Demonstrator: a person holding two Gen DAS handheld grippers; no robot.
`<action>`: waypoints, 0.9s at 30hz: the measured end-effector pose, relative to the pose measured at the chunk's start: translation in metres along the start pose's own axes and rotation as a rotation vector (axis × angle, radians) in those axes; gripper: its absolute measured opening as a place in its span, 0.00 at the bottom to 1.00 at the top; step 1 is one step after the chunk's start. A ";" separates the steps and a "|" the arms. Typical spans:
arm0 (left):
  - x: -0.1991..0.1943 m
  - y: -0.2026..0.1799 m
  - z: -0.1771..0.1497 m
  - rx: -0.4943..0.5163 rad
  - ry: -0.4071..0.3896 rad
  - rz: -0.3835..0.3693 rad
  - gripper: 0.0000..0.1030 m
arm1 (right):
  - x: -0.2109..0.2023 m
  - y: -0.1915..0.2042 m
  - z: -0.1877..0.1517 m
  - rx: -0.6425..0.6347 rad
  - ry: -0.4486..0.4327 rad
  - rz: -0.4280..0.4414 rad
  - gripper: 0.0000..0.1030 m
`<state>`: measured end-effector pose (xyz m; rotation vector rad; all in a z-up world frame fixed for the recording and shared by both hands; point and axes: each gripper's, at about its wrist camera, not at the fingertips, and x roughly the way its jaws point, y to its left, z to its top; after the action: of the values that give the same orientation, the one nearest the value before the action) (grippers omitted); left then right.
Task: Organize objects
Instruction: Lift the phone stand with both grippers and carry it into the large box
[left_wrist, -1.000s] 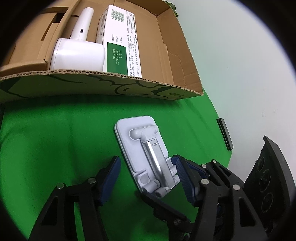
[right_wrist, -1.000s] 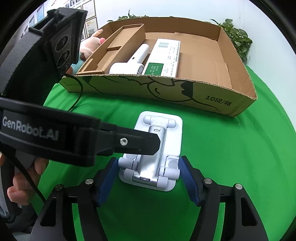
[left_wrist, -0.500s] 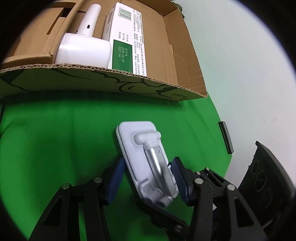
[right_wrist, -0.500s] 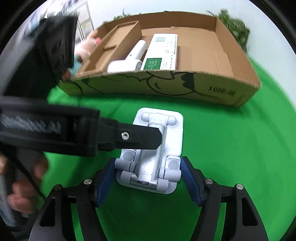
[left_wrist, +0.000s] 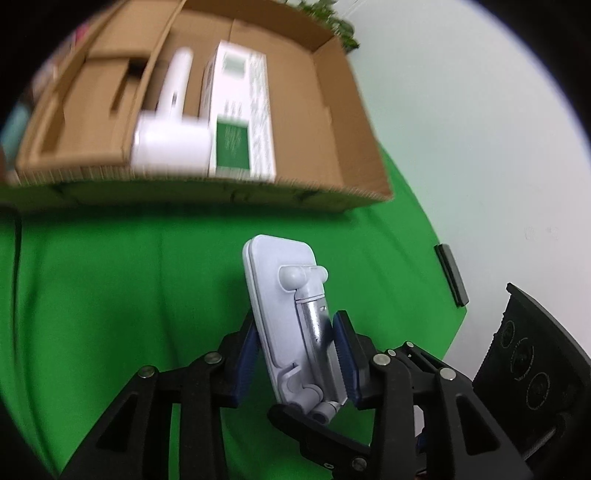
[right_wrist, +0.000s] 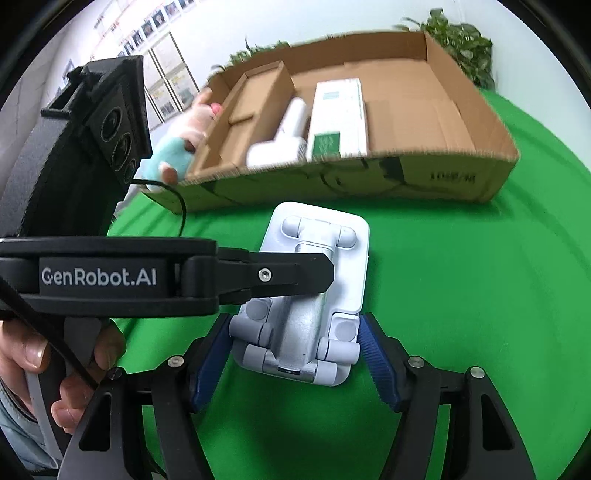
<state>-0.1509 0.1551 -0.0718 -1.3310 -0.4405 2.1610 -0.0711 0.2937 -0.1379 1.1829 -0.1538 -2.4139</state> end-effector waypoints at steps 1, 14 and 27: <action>-0.008 -0.003 0.003 0.013 -0.019 0.002 0.35 | 0.002 0.002 0.006 -0.003 -0.012 0.005 0.63; -0.107 -0.086 0.107 0.262 -0.291 0.050 0.32 | -0.087 0.047 0.130 -0.139 -0.314 0.025 0.63; -0.063 -0.122 0.213 0.313 -0.211 0.015 0.30 | -0.088 -0.023 0.260 -0.030 -0.270 0.045 0.63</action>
<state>-0.2834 0.2151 0.1355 -0.9445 -0.1604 2.2802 -0.2333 0.3281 0.0825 0.8267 -0.2240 -2.5171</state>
